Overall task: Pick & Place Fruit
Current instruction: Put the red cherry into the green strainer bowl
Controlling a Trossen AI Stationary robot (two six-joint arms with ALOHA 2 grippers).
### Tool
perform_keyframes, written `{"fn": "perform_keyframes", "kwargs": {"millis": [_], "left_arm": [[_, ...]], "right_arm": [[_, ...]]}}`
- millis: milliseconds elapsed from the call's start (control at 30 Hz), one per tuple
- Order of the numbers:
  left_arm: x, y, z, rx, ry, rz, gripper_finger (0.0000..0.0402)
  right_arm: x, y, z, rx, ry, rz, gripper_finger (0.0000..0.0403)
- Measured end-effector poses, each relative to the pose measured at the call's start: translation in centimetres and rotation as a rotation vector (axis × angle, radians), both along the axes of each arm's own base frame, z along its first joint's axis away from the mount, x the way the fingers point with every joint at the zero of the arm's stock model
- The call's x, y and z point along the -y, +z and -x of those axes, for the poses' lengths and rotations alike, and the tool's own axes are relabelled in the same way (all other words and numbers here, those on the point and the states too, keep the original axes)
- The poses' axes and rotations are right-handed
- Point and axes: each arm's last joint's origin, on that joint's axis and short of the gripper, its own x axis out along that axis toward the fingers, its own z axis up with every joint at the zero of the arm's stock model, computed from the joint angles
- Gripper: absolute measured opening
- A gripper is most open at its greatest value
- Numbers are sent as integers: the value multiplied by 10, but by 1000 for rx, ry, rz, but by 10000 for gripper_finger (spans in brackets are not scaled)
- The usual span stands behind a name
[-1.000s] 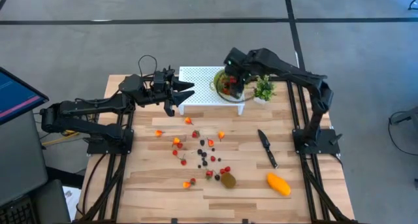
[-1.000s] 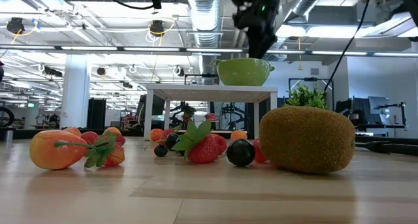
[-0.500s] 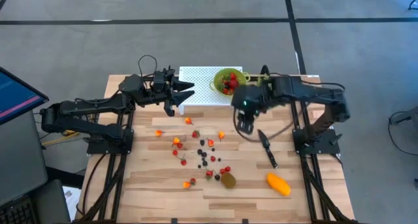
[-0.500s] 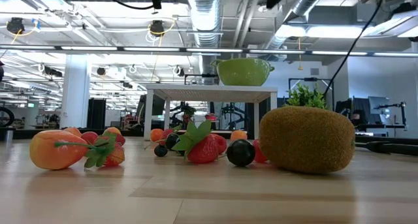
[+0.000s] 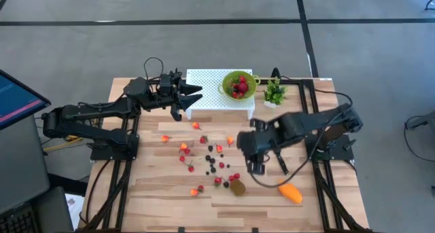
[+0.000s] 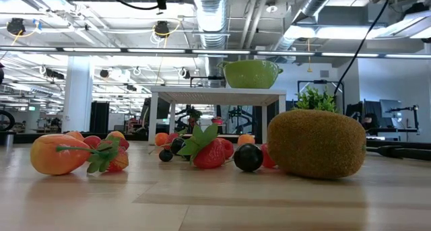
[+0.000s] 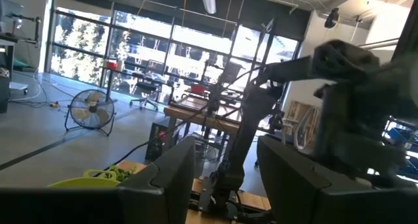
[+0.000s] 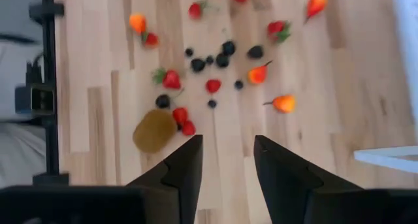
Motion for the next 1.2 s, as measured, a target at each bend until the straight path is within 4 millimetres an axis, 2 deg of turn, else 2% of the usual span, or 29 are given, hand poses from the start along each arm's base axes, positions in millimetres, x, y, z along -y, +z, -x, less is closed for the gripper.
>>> {"fn": "perform_keyframes", "kwargs": {"millis": [233, 400, 533, 733, 900, 1067, 1200], "left_arm": [[0, 0, 0, 0, 0, 0, 159], [0, 0, 0, 0, 0, 0, 159], [0, 0, 0, 0, 0, 0, 159], [0, 0, 0, 0, 0, 0, 159], [0, 0, 0, 0, 0, 0, 159], [0, 0, 0, 0, 0, 0, 159], [0, 0, 0, 0, 0, 0, 159]], "right_arm": [[-30, -34, -16, -107, 30, 17, 128], [-37, -58, -32, -165, -136, -64, 141], [-40, -74, -41, -203, -269, -103, 186], [-60, -100, -47, -280, -374, -133, 273], [-77, -118, -53, -297, -406, -161, 307], [-77, -117, -63, -196, -412, -191, 312], [-56, -118, -71, -166, -461, -125, 311]]}}
